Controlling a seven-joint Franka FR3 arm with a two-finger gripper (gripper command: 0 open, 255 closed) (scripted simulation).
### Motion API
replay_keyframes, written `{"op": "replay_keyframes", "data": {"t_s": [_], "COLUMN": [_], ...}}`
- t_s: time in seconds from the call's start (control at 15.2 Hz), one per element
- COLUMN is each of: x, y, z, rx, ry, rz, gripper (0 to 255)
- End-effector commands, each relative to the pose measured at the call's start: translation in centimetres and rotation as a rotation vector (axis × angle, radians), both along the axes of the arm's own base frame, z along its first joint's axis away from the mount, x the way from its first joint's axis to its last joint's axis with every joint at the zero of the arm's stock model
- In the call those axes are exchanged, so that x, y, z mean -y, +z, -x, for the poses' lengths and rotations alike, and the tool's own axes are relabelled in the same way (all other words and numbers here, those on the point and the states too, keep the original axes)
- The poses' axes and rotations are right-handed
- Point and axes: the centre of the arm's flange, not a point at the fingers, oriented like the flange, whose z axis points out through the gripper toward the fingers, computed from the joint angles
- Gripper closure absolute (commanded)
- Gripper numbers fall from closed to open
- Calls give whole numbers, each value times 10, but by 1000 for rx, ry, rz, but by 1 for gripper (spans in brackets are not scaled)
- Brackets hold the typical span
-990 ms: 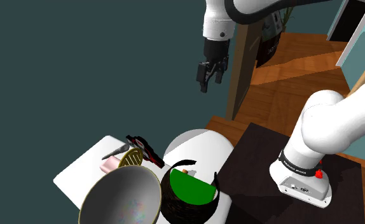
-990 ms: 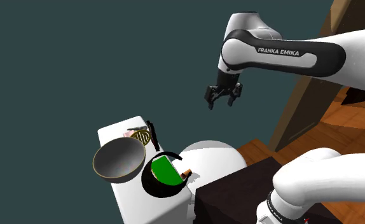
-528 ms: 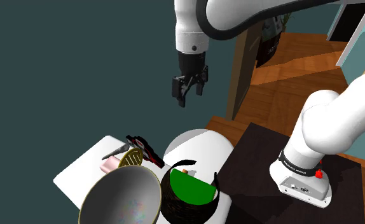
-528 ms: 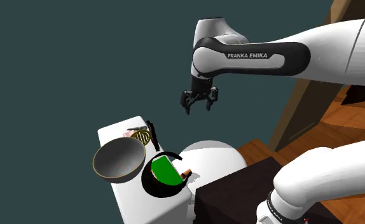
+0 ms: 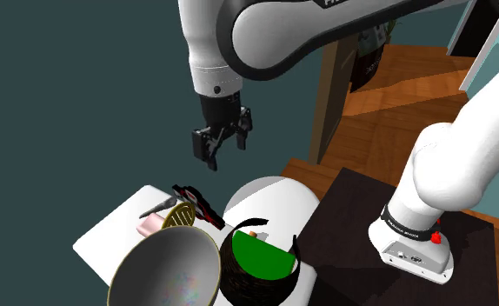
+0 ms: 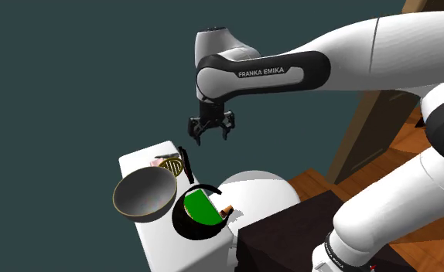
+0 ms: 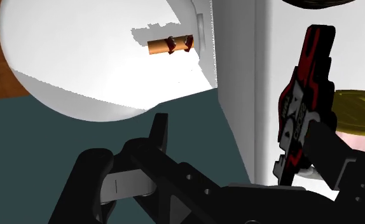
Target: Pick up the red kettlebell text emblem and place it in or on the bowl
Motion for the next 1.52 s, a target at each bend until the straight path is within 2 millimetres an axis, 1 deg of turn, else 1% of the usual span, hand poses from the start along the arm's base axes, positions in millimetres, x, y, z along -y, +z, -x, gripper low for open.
{"op": "replay_keyframes", "data": {"t_s": [0.0, 0.33, 0.86, 1.39, 1.45], "x": [-29, -93, -94, -94, -94], "y": [-3, -14, -54, -54, -54], "z": [-7, -23, -23, -23, -23], "rx": [-3, -11, -11, -11, -11], "ry": [2, 10, 10, 10, 10], "rz": [4, 18, 18, 18, 18], "gripper": [0, 0, 0, 0, 255]}}
